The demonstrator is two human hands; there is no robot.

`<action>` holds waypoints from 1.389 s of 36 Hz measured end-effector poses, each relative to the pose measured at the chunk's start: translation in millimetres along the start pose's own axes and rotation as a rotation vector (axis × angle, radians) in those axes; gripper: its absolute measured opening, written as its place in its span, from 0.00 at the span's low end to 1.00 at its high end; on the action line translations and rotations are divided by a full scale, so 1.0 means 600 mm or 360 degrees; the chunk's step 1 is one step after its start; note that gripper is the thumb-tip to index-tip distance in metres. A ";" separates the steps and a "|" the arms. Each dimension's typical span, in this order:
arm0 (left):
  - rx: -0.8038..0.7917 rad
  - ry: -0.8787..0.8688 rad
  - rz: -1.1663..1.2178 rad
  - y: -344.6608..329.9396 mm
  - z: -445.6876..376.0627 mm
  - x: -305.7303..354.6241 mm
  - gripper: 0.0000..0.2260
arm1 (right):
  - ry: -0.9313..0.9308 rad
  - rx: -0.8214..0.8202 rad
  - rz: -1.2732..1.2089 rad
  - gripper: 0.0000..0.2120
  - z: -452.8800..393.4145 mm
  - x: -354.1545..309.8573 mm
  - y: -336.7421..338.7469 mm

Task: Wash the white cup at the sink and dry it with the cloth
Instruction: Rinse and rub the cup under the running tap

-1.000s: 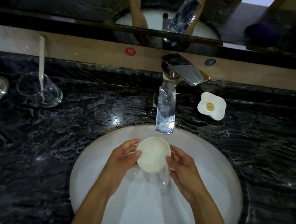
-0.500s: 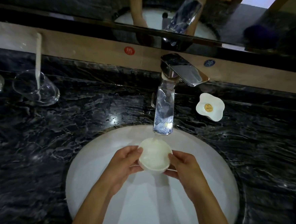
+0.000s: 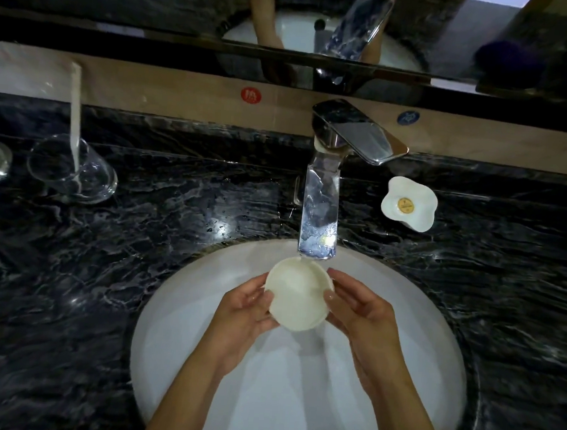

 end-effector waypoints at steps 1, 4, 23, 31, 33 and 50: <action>-0.0001 0.0018 -0.0025 -0.001 -0.001 -0.003 0.12 | 0.0014 -0.0010 0.0048 0.15 -0.001 -0.004 -0.001; -0.0014 0.0087 -0.0064 -0.003 0.001 -0.008 0.11 | 0.0001 -0.0013 0.0176 0.13 -0.009 -0.009 -0.004; 0.0079 -0.0026 -0.0275 0.001 0.006 0.018 0.13 | -0.0101 0.0035 -0.0096 0.21 0.006 0.031 -0.008; 0.0075 0.0438 0.0081 -0.026 -0.019 -0.011 0.33 | 0.0219 0.0170 0.0032 0.24 0.030 0.034 -0.024; 0.0031 0.0538 0.0103 -0.032 -0.022 -0.012 0.38 | 0.0281 0.0215 0.0086 0.24 0.033 0.039 -0.026; -0.0238 0.0379 -0.0214 -0.061 -0.037 0.010 0.17 | 0.0050 -0.0282 0.0419 0.26 -0.012 0.036 -0.010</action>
Point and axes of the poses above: each hand's wrist, its own z-axis away from the middle knuckle, its own y-axis out of the back of the hand, x = y × z, the point moved 3 cm from there along -z, towards the middle knuckle, and after that the axes turned 3 degrees about y, right-handed, at the moved point
